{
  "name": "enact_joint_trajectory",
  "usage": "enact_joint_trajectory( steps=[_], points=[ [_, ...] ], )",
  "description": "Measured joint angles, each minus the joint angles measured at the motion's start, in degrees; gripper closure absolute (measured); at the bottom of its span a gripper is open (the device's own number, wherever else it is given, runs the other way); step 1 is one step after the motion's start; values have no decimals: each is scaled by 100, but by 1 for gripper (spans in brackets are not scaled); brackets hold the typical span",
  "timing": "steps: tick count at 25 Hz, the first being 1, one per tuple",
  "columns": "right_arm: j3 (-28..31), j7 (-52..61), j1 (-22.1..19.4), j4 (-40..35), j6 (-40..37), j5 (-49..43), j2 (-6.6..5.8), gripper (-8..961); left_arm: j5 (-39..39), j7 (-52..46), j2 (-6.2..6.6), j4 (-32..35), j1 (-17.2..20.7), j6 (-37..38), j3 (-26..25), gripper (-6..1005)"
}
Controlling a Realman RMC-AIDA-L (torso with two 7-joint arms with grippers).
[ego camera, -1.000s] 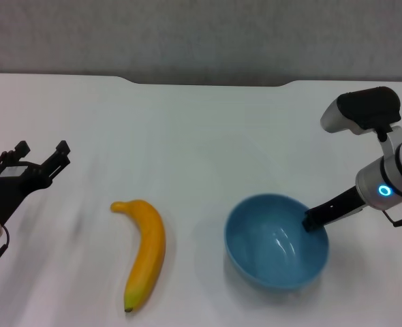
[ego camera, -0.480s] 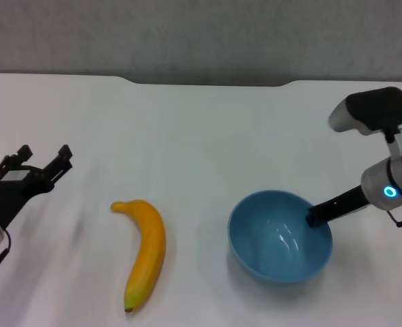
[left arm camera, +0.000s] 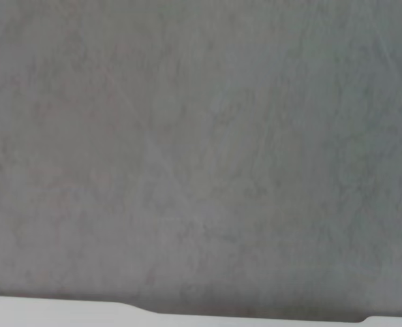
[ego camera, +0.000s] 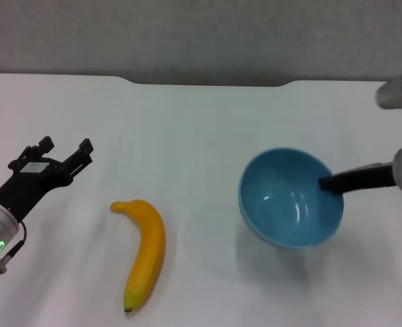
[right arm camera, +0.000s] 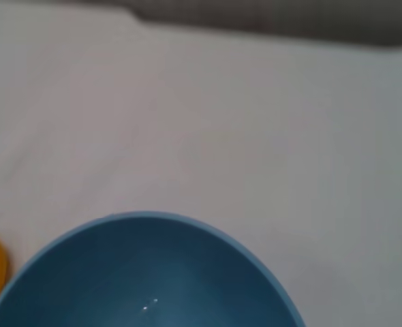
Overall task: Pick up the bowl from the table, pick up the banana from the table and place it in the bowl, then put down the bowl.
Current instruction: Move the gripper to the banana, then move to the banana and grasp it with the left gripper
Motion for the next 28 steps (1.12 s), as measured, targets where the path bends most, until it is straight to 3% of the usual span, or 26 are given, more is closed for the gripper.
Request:
enact_joint_trajectory(
  steps=[3, 12, 18, 23, 28],
  points=[
    [-86, -422, -424, -310, 437, 567, 1, 926, 119, -114, 2, -5, 5, 20, 8, 115],
    [-372, -1380, -962, -238, 1151, 1938, -29, 926, 921, -582, 20, -469, -26, 549, 3, 116],
    [42, -895, -531, 77, 408, 1716, -102, 926, 1460, -666, 8, -1035, 157, 922, 7, 116],
    [746, -462, 6, 297, -283, 708, -118, 926, 1737, -777, 6, -1111, 130, 996, 10, 116],
    [1153, -310, 398, 639, -607, 67, -119, 926, 2954, -1631, 14, -1771, 119, 1745, 12, 116]
  ],
)
